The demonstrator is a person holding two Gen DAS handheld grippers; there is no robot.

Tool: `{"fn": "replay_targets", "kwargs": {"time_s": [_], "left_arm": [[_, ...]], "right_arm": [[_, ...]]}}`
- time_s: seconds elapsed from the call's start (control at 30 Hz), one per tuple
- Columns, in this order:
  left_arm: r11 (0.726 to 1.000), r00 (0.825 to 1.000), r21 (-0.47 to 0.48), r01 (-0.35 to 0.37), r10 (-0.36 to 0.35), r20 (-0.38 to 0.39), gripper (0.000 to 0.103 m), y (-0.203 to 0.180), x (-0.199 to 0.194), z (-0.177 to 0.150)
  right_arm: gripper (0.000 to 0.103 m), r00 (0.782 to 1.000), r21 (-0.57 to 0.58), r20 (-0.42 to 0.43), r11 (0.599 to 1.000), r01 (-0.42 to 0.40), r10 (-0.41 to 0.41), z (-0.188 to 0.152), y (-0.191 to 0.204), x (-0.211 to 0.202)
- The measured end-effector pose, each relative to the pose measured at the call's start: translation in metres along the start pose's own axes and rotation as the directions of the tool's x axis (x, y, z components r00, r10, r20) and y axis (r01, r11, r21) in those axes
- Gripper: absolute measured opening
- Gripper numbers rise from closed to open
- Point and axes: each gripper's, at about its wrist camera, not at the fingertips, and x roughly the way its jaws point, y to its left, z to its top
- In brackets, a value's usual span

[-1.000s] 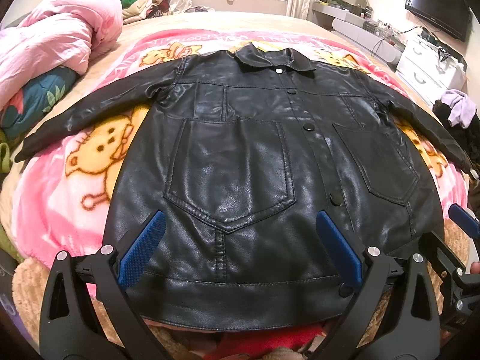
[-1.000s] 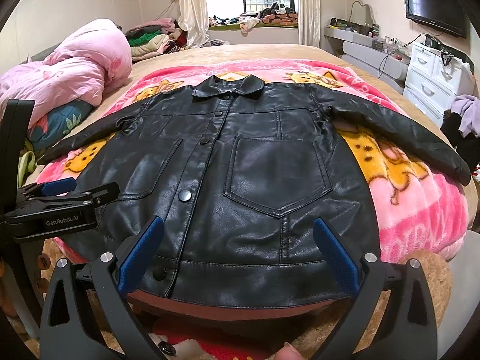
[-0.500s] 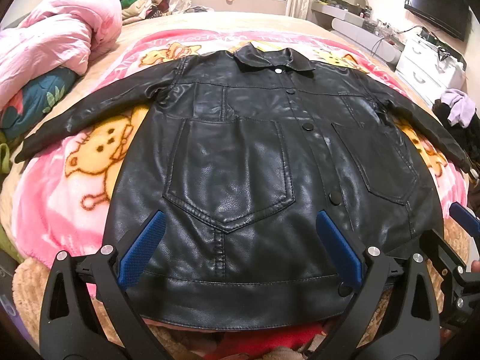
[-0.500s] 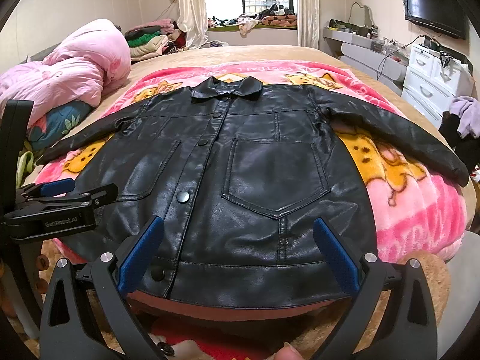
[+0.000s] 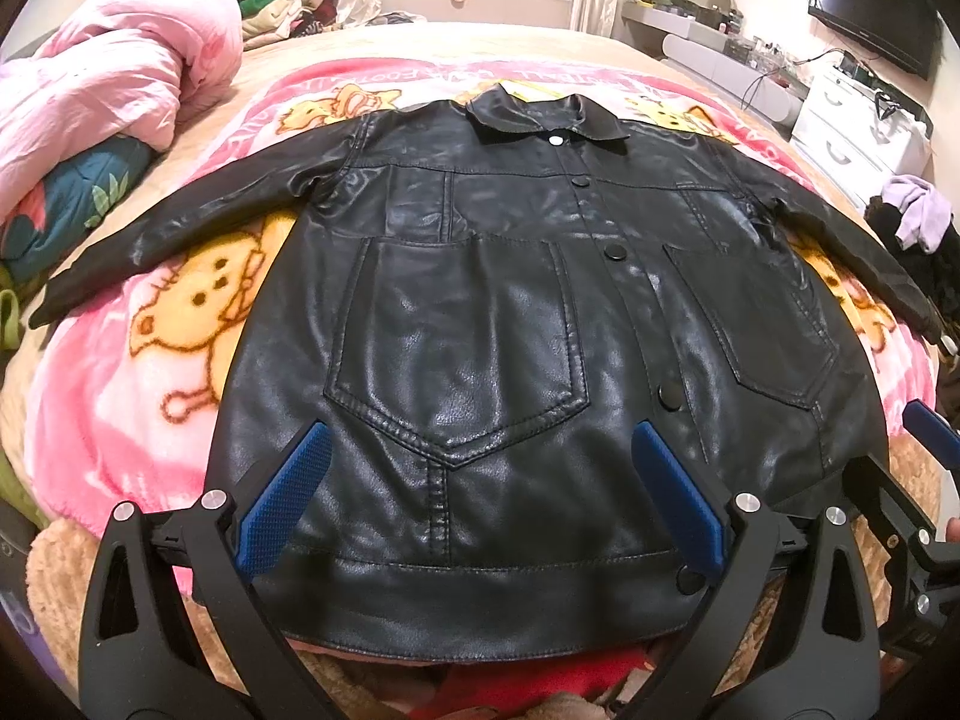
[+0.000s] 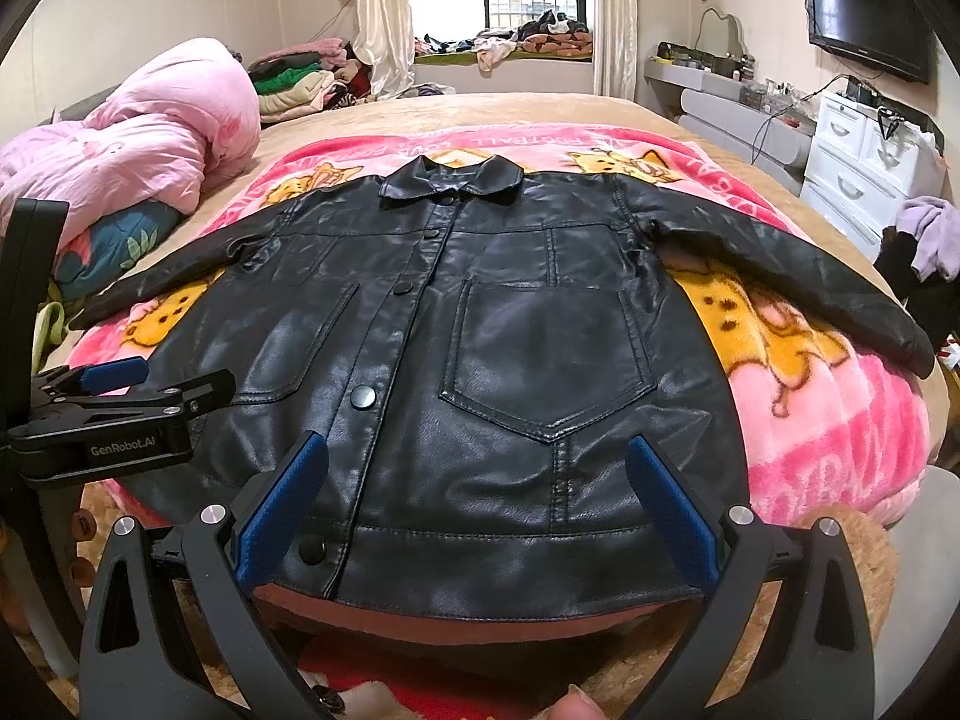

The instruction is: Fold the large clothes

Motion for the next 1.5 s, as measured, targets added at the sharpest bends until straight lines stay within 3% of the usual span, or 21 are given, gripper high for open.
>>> {"fn": "replay_targets", "kwargs": {"time_s": [0.6, 1.0, 1.27, 1.5], "left_arm": [[1.000, 1.000, -0.012, 0.004, -0.005, -0.026, 0.094, -0.007, 0.015, 0.032], [0.999, 1.000, -0.033, 0.006, -0.006, -0.013, 0.094, -0.016, 0.029, 0.077], [1.000, 1.000, -0.025, 0.001, -0.001, 0.002, 0.094, -0.030, 0.040, 0.114], [1.000, 1.000, -0.016, 0.017, -0.017, 0.003, 0.094, -0.044, 0.051, 0.138]], "right_arm": [[0.099, 0.999, -0.015, 0.041, 1.000, 0.022, -0.021, 0.036, -0.004, 0.007], [0.099, 0.996, 0.025, 0.063, 0.998, 0.065, -0.066, 0.084, -0.029, 0.032], [0.099, 0.997, 0.072, 0.062, 0.997, 0.031, -0.035, 0.111, -0.046, 0.044], [0.099, 0.995, 0.108, 0.076, 0.993, 0.056, -0.064, 0.135, -0.065, 0.055]]}}
